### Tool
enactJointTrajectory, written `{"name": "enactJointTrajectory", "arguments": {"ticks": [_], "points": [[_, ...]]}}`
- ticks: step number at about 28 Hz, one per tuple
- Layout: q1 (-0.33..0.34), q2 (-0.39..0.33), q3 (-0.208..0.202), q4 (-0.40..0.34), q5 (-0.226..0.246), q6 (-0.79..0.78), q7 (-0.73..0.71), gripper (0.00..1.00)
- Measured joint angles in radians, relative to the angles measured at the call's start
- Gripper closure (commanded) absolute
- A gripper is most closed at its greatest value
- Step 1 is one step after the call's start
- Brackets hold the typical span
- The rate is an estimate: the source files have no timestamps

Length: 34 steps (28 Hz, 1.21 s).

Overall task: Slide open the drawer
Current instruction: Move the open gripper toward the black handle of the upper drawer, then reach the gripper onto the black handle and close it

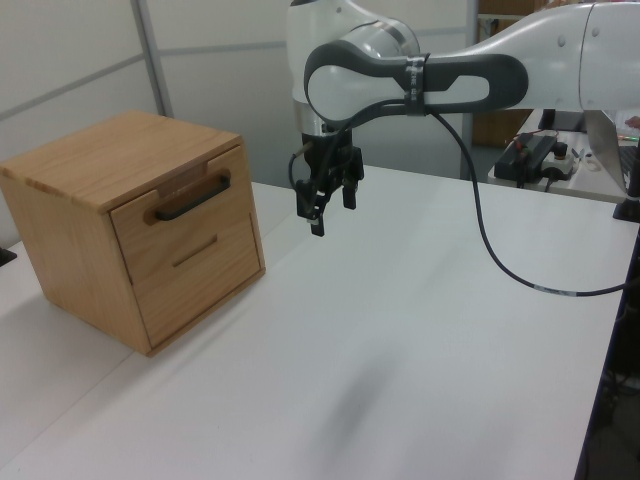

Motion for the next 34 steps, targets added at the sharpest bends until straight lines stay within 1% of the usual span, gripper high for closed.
{"name": "enactJointTrajectory", "arguments": {"ticks": [3, 8, 9, 14, 19, 28, 31, 34], "points": [[0.000, 0.010, 0.000, -0.001, 0.000, 0.025, 0.122, 0.00], [0.002, 0.029, 0.003, -0.002, 0.000, 0.102, 0.376, 0.00], [0.005, 0.034, 0.004, -0.002, 0.000, 0.120, 0.450, 0.00], [0.013, 0.047, 0.006, -0.002, 0.000, 0.143, 0.711, 0.00], [0.016, 0.051, 0.006, -0.002, 0.000, 0.146, 0.925, 0.00], [0.020, 0.082, 0.006, -0.004, 0.001, 0.271, 1.246, 0.00], [0.021, 0.091, 0.006, -0.004, 0.002, 0.306, 1.324, 0.00], [0.021, 0.099, 0.006, -0.004, 0.002, 0.380, 1.412, 0.00]]}}
